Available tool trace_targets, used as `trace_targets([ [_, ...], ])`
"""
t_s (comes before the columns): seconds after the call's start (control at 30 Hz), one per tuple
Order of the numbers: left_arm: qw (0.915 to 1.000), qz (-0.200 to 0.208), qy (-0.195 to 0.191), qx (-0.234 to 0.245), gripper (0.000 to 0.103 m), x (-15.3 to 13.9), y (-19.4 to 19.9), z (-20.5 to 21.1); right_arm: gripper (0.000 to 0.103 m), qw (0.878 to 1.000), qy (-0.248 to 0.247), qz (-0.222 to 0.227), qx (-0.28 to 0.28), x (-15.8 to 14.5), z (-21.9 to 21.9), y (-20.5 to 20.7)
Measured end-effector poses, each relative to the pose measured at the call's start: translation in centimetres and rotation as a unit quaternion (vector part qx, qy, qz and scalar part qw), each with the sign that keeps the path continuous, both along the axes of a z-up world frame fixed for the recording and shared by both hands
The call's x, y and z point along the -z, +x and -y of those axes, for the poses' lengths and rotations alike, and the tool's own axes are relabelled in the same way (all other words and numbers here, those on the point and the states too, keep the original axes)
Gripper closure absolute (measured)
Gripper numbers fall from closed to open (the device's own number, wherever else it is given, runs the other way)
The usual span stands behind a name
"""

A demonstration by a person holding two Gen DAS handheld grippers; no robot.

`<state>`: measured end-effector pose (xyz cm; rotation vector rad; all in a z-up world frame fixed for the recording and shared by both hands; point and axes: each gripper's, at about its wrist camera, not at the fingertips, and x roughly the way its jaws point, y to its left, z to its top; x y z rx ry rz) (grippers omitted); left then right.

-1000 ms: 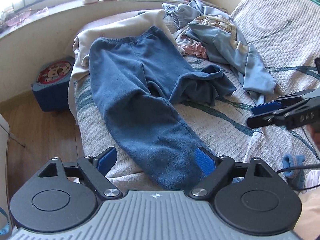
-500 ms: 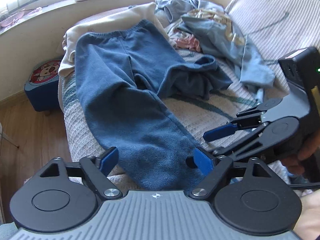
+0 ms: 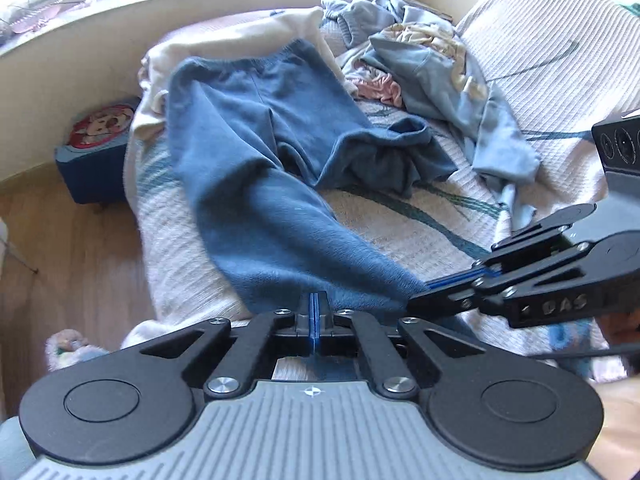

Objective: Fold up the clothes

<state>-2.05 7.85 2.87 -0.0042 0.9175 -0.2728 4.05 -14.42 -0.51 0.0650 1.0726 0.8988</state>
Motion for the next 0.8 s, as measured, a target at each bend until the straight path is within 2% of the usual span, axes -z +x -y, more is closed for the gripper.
trace_targets([
  [0.17,0.9996,0.01,0.025,-0.004,0.102,-3.1,-2.7,-1.0,0.099,0.999,0.044,-0.017,-0.027,-2.9,0.3,-1.8],
  [0.27,0.9983,0.008,0.055,-0.017,0.102,-2.8,-3.5,-1.0,0.099,0.997,0.051,-0.037,-0.036,-2.1,-0.3,-2.7],
  [0.47,0.9978,-0.004,0.058,-0.032,0.102,-2.5,-4.0,-1.4,0.098,0.996,0.046,-0.063,-0.042,-0.4,-1.4,-3.7],
  [0.5,0.9978,-0.003,0.058,-0.033,0.102,-2.5,-4.1,-1.5,0.094,0.996,0.048,-0.06,-0.041,-0.6,-1.4,-3.7],
  [0.57,0.9976,0.006,0.057,-0.038,0.099,-2.9,-4.3,-1.6,0.091,0.997,0.05,-0.048,-0.036,-1.2,-1.0,-3.6],
  [0.6,0.9976,0.009,0.056,-0.041,0.096,-3.3,-4.4,-1.7,0.09,0.997,0.05,-0.043,-0.032,-1.5,-0.8,-3.5],
  [0.67,0.9975,0.016,0.055,-0.042,0.077,-4.1,-4.6,-1.8,0.086,0.998,0.052,-0.031,-0.026,-2.1,-0.4,-3.4],
  [0.7,0.997,0.031,0.06,-0.039,0.055,-4.8,-4.9,-1.7,0.084,0.998,0.052,-0.024,-0.02,-2.4,0.1,-3.4],
  [0.73,0.9962,0.045,0.065,-0.036,0.042,-5.5,-5.2,-1.6,0.083,0.999,0.051,-0.016,-0.011,-2.6,0.9,-3.5],
  [0.8,0.9947,0.068,0.07,-0.032,0.038,-6.7,-5.6,-1.6,0.082,0.998,0.057,-0.006,0.008,-3.4,2.2,-3.3],
])
